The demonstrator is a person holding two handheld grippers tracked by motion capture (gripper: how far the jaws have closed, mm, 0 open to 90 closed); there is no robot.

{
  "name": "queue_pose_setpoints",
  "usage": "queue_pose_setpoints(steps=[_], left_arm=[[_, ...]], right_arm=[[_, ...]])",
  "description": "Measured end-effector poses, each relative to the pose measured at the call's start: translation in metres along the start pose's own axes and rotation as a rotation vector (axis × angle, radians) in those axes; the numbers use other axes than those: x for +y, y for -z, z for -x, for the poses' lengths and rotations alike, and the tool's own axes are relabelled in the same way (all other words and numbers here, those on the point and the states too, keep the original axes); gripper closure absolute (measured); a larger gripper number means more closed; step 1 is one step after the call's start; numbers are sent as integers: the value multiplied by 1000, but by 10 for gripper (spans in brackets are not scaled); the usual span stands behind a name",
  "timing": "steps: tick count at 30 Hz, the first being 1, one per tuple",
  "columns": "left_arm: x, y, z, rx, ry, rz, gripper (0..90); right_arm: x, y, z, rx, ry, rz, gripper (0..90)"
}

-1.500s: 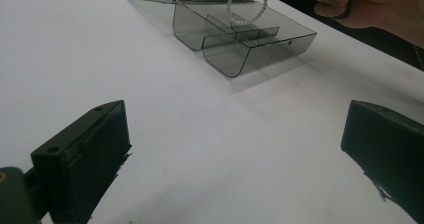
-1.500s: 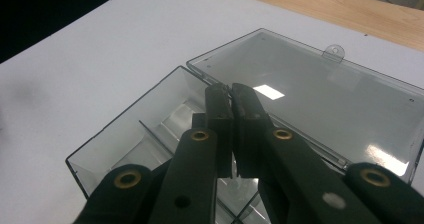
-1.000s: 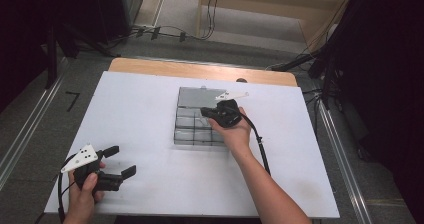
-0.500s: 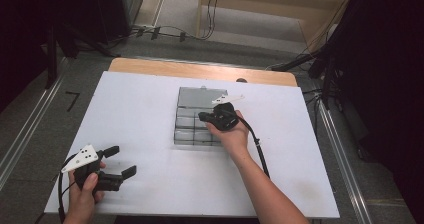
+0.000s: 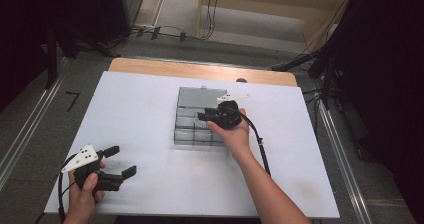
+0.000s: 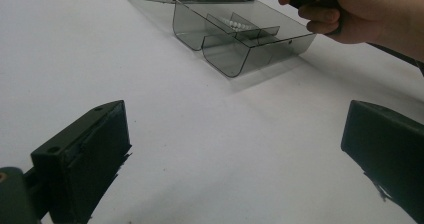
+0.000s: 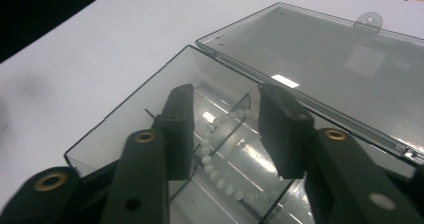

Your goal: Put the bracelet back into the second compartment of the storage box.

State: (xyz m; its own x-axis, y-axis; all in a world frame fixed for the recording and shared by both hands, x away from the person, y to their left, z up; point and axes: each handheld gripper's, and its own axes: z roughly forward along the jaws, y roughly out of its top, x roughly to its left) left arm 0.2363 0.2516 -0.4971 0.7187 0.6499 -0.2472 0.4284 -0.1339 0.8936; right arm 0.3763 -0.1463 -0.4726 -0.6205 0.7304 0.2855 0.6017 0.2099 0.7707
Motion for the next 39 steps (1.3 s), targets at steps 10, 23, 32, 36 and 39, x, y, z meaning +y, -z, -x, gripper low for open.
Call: queue_pose_setpoints(steps=[10, 23, 32, 36, 39], left_arm=[[1, 2, 2, 15, -9, 8, 0], [10, -2, 11, 36, -21, 27, 0], [23, -7, 18, 26, -40, 48, 0], [29, -12, 22, 21, -61, 36, 0], [32, -16, 24, 27, -76, 27, 0]], right_arm=[[-4, 13, -1, -14, 14, 36, 299], [-10, 29, 3, -3, 23, 46, 88], [-16, 42, 11, 26, 5, 80, 47], [-18, 48, 13, 34, 19, 89, 7], [-19, 52, 13, 37, 26, 94, 0]])
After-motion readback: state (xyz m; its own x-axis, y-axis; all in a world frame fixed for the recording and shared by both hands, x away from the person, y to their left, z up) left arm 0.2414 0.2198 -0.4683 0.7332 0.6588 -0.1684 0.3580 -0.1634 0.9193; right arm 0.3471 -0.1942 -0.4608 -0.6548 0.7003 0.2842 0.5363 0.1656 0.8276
